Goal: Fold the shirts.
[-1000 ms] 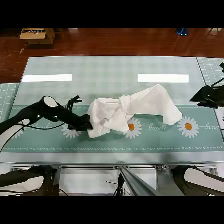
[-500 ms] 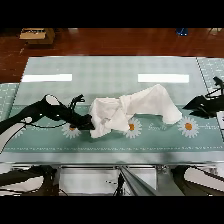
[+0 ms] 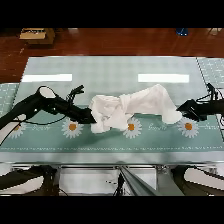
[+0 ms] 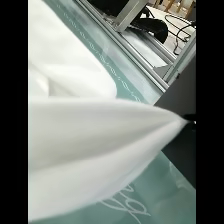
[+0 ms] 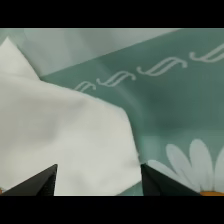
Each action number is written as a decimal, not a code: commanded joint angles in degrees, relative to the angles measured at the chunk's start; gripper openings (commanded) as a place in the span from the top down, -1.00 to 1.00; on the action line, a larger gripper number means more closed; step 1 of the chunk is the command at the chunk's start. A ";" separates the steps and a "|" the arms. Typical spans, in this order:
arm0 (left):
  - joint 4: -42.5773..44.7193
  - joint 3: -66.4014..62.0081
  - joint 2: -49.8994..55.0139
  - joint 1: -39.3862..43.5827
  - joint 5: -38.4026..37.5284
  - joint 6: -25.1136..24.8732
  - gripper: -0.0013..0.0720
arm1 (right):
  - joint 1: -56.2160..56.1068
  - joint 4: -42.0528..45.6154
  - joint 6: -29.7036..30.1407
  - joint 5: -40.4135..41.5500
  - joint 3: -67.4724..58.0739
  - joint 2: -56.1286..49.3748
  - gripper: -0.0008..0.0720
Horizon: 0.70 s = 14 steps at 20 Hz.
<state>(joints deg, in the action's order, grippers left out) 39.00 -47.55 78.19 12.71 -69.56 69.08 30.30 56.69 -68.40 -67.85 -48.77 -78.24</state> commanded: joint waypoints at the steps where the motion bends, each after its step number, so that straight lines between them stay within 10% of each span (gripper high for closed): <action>1: -0.04 -2.80 -0.35 0.04 -1.49 -0.07 0.91 | -2.78 -0.90 -0.76 3.50 2.08 -3.32 -0.62; 3: -0.04 -4.24 -0.35 0.04 -1.73 -0.07 0.91 | -6.47 -1.03 -1.88 4.74 2.71 -5.88 -0.52; 6: -0.02 -7.37 -0.50 -0.61 -1.90 -0.07 0.91 | -9.88 -3.02 -0.28 4.42 1.75 -5.57 0.78; 14: -0.02 -37.29 -7.56 -13.77 -8.41 1.66 0.92 | -8.70 -4.20 0.70 -3.63 -20.44 18.21 0.87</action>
<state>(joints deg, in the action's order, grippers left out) 39.05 -73.25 73.10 3.81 -76.25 69.49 21.69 53.28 -67.85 -69.84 -61.04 -68.29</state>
